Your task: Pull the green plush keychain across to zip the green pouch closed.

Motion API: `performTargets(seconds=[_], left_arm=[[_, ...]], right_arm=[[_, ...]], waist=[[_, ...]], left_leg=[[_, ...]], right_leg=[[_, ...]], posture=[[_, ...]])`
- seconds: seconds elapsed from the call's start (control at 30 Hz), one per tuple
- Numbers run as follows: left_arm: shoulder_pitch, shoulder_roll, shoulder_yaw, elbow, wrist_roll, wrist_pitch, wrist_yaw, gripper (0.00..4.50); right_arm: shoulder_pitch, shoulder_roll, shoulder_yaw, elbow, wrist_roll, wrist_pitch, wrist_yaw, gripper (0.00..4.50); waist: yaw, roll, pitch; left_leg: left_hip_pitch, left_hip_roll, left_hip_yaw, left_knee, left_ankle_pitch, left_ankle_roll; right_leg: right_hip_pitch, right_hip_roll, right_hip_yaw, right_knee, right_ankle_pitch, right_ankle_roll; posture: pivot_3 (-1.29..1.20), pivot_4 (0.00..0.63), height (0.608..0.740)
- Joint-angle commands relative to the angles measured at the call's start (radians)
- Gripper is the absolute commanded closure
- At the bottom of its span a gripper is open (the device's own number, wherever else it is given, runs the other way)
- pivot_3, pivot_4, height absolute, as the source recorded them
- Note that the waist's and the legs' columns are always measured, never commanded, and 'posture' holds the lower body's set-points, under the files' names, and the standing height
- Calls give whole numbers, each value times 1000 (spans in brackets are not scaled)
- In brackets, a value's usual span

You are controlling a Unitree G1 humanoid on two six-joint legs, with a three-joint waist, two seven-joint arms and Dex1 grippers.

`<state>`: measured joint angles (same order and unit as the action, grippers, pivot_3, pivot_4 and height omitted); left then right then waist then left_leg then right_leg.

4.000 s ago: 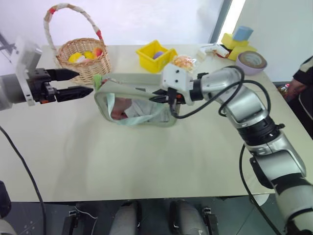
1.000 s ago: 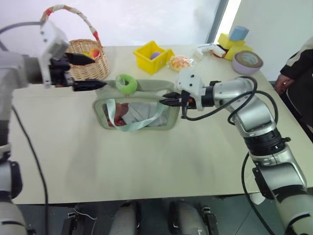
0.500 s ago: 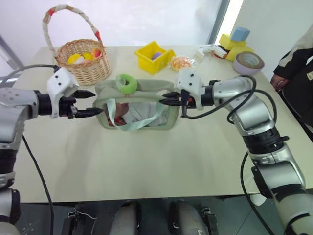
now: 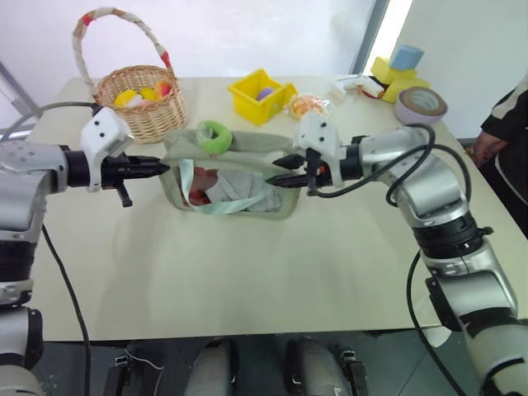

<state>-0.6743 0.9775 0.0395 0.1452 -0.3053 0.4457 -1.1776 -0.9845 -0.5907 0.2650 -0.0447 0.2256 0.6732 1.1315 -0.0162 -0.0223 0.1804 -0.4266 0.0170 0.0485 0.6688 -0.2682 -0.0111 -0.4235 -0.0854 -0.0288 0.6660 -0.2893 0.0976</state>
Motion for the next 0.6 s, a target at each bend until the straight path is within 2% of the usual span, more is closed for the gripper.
performTargets(seconds=[0.03,0.17,0.3,0.6], left_arm=[[-6,6,8,-24,3,-17,-8,4500],[-4,3,7,-25,7,-22,-9,4500],[-11,-5,5,-26,16,-28,-2,4500],[-2,-4,17,-54,10,-14,8,4500]], right_arm=[[-122,11,-63,18,42,8,5,1922],[-207,96,-76,104,52,-11,-44,1922],[-198,227,-6,170,-14,-123,-116,1922],[-196,298,54,312,-82,-260,-107,1922]], waist=[[-1,0,0],[-1,0,0],[-2,-1,0],[1,-1,0]], left_leg=[[0,0,0,0,0,0],[0,0,0,0,0,0],[0,0,0,0,0,-1],[-1,-1,0,0,2,-4]], right_leg=[[0,0,0,0,0,0],[0,0,0,0,0,0],[0,0,0,0,0,0],[0,-1,-1,1,0,0]], posture=[[0,150,739],[0,150,739],[0,150,739],[0,150,739]])
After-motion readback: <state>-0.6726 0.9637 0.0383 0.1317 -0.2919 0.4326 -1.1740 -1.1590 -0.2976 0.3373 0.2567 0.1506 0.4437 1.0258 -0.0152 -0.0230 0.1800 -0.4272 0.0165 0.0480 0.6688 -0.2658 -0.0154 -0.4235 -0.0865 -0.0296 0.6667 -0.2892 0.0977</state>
